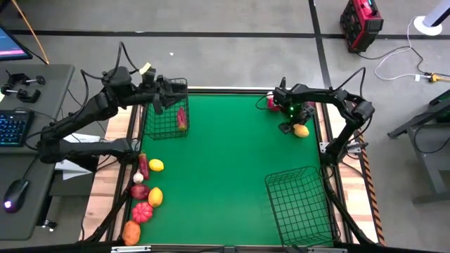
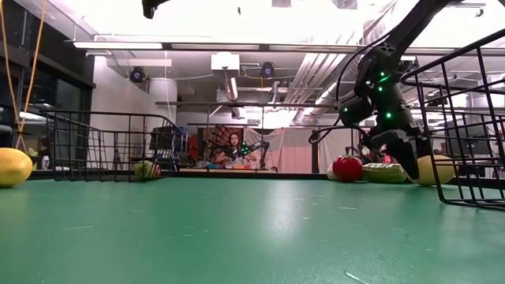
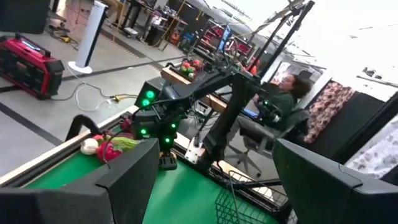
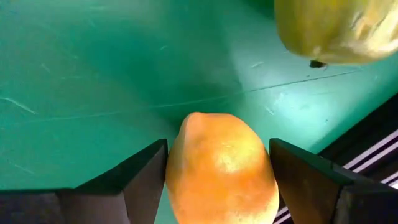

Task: Sort produce into baskets
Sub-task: Put the top yellow lemon into the bottom black wire basket

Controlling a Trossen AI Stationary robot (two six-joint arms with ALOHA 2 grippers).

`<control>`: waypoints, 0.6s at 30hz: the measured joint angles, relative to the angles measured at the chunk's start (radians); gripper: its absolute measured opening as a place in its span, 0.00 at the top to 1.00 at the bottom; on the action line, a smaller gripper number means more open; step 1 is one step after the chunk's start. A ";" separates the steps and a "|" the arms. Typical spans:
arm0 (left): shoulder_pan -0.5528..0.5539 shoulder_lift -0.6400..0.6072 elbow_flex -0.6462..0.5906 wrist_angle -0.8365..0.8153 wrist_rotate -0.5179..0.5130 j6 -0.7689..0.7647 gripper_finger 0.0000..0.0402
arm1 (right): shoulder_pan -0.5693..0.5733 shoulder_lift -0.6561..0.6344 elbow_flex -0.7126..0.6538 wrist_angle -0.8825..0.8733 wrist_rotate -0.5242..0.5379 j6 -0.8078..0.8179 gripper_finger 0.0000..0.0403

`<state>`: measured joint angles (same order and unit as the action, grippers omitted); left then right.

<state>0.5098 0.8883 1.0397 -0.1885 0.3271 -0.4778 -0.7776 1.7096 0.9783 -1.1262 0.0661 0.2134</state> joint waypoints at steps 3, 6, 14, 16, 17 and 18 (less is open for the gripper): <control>-0.013 0.000 0.000 -0.001 0.000 0.000 0.25 | 0.000 0.000 -0.001 0.001 -0.005 0.017 0.33; -0.021 0.000 0.000 -0.001 0.000 0.000 0.25 | 0.002 0.000 -0.015 0.031 -0.003 0.044 0.33; -0.029 0.000 0.000 -0.002 -0.003 -0.001 0.25 | 0.021 -0.001 -0.019 0.065 0.010 0.051 0.34; -0.029 0.000 0.000 -0.002 -0.011 -0.008 0.25 | 0.021 -0.001 -0.019 0.063 0.022 0.053 0.36; -0.029 0.000 0.000 -0.002 -0.012 -0.008 0.25 | 0.022 -0.001 -0.019 0.061 0.032 0.056 0.37; -0.029 0.000 0.000 -0.002 -0.014 -0.008 0.25 | 0.022 -0.001 -0.019 0.059 0.035 0.056 0.40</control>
<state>0.4812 0.8883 1.0397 -0.1902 0.3135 -0.4858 -0.7559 1.7084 0.9590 -1.0668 0.1009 0.2693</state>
